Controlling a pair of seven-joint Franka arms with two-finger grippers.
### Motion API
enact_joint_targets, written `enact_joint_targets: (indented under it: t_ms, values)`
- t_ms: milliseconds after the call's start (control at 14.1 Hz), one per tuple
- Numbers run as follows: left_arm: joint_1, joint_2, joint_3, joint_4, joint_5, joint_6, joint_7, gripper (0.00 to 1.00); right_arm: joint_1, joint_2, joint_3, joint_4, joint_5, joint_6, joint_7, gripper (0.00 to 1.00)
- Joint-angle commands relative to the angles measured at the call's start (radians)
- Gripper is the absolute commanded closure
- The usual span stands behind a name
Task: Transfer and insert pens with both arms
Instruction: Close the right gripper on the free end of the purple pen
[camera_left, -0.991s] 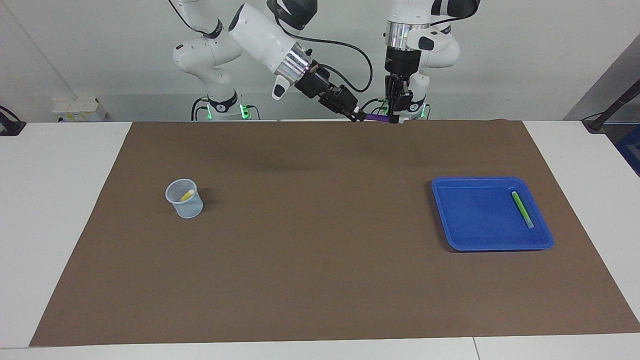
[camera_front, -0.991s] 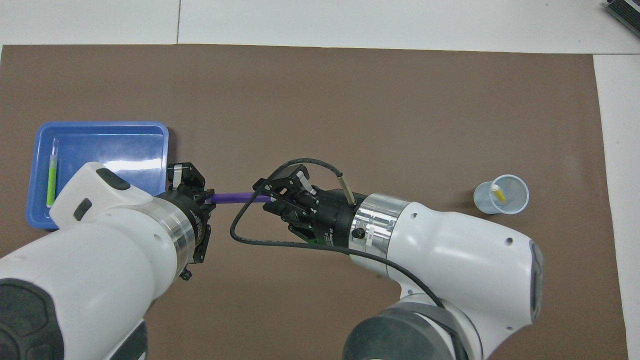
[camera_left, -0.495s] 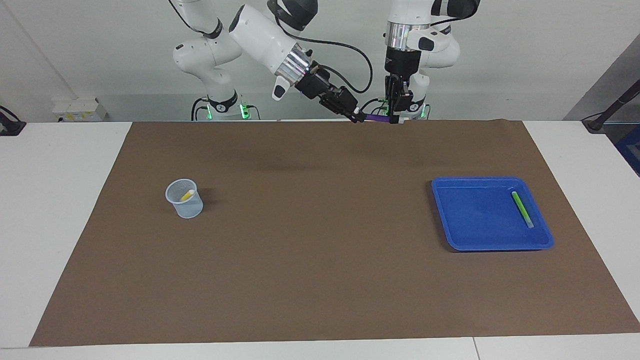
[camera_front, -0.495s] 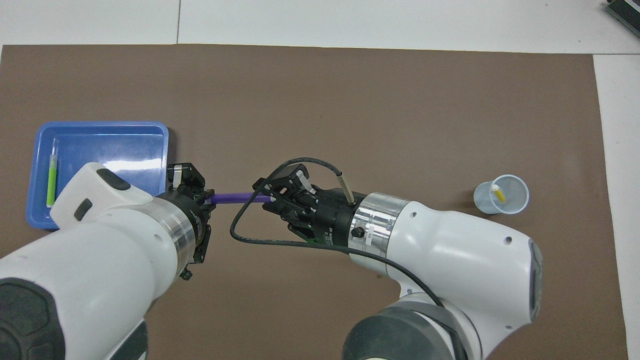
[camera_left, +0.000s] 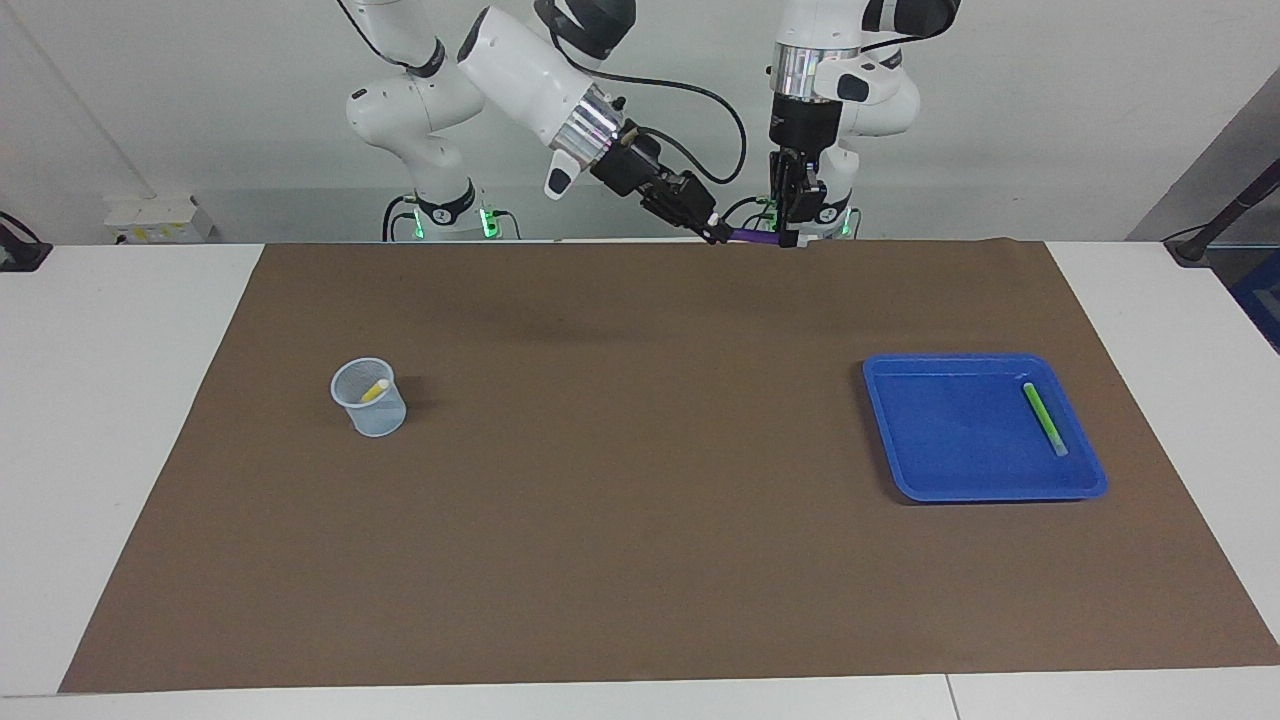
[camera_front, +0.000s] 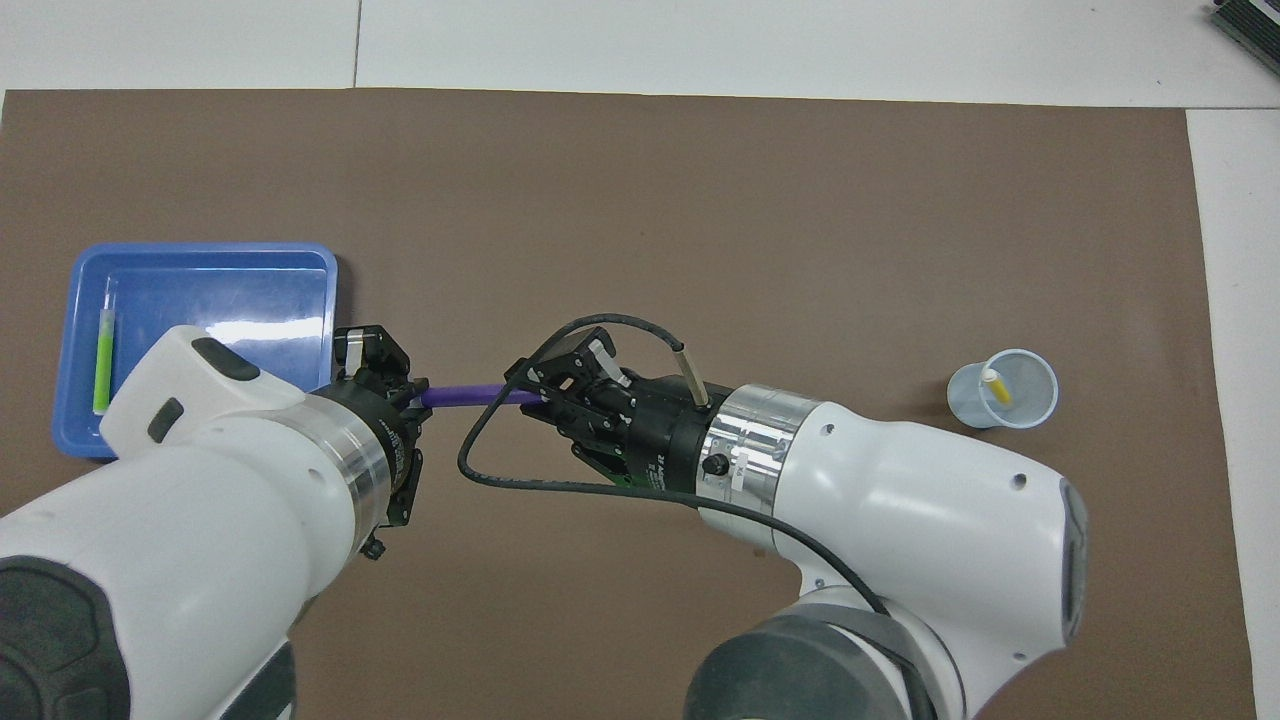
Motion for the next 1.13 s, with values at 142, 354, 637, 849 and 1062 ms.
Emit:
enact_joint_targets:
  t_ms: [142, 354, 637, 849, 1062]
  values:
    - [-0.009, -0.028, -0.002, -0.030, 0.020, 0.015, -0.026, 1.00, 0.002, 0.013, 0.001, 0.013, 0.022, 0.016, -0.012, 0.88]
    - [-0.009, -0.028, -0.002, -0.030, 0.020, 0.015, -0.026, 1.00, 0.000, 0.013, 0.001, 0.013, 0.022, 0.014, -0.012, 1.00]
    - [-0.009, -0.028, -0.004, -0.030, 0.020, 0.020, -0.024, 1.00, 0.000, 0.013, 0.001, 0.013, 0.023, 0.014, -0.011, 1.00]
    - [-0.009, -0.028, -0.004, -0.030, 0.020, 0.020, -0.018, 0.82, 0.000, 0.013, 0.001, 0.013, 0.022, 0.014, -0.011, 1.00]
    - [-0.008, -0.028, -0.002, -0.030, 0.020, 0.027, -0.020, 0.00, 0.000, 0.013, 0.001, 0.013, 0.023, 0.014, -0.011, 1.00]
